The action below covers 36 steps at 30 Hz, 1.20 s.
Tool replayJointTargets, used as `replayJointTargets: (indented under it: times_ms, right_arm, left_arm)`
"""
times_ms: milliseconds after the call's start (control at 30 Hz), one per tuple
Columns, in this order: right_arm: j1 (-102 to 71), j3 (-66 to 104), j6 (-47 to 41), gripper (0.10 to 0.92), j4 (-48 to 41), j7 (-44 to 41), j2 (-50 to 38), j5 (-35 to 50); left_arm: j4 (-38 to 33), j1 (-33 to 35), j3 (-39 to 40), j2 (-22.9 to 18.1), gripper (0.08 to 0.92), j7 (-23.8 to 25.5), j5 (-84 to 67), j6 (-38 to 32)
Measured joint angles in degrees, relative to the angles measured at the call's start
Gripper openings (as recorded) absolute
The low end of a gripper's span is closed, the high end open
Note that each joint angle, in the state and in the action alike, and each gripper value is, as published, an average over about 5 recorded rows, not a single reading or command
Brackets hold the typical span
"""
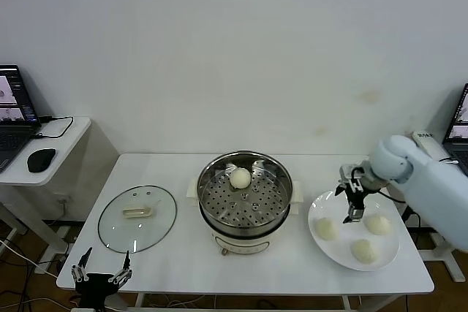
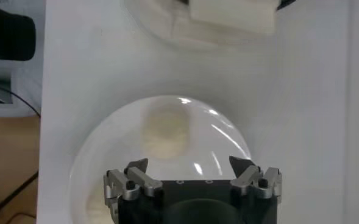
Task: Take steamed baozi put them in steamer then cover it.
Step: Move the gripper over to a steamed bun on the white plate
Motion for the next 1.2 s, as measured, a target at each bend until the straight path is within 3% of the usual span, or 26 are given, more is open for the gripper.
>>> replayJointTargets:
  times_ms: [1200]
  right_arm:
    - [-7.4, 2.5, 3.2, 0.823, -8.6, 2.9, 8.5, -9.0]
  left_arm:
    - [3.8, -2.0, 0.6, -0.3, 0.823, 0.3, 1.6, 0.2]
